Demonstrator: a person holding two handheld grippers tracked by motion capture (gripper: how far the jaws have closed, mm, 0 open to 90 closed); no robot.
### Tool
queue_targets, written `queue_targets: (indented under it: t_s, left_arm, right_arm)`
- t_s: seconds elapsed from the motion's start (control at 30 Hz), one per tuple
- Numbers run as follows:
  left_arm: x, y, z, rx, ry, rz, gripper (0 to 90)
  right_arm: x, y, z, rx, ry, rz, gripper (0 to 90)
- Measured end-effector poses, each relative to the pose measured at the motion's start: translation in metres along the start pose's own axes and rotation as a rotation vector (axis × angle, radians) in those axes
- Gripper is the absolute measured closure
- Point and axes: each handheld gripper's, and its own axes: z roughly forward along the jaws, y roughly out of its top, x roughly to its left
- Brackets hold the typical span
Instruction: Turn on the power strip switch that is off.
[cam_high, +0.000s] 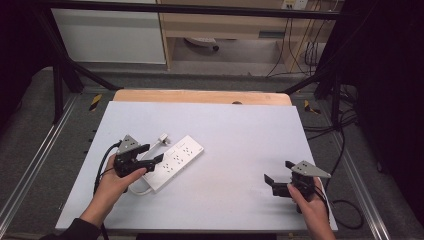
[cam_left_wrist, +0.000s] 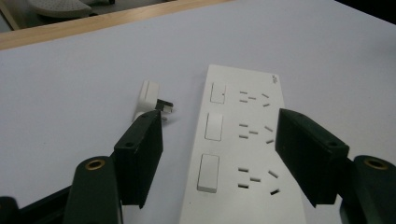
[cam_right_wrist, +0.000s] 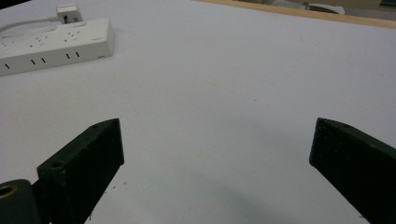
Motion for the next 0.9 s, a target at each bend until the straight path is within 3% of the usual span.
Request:
queue_targets:
  t_s: [0.13,0.9]
  left_arm:
    - [0.001,-0.002,0.003,0.011,0.001,0.001,35.2]
    - [0.004,-0.004,0.014,0.068,0.008,0.012,70.8]
  right_arm:
    - [0.0,0.0,0.0,0.003,0.001,0.001,3.5]
    - [0.0,0.0,0.0,-0.001,0.002,-0.003,3.5]
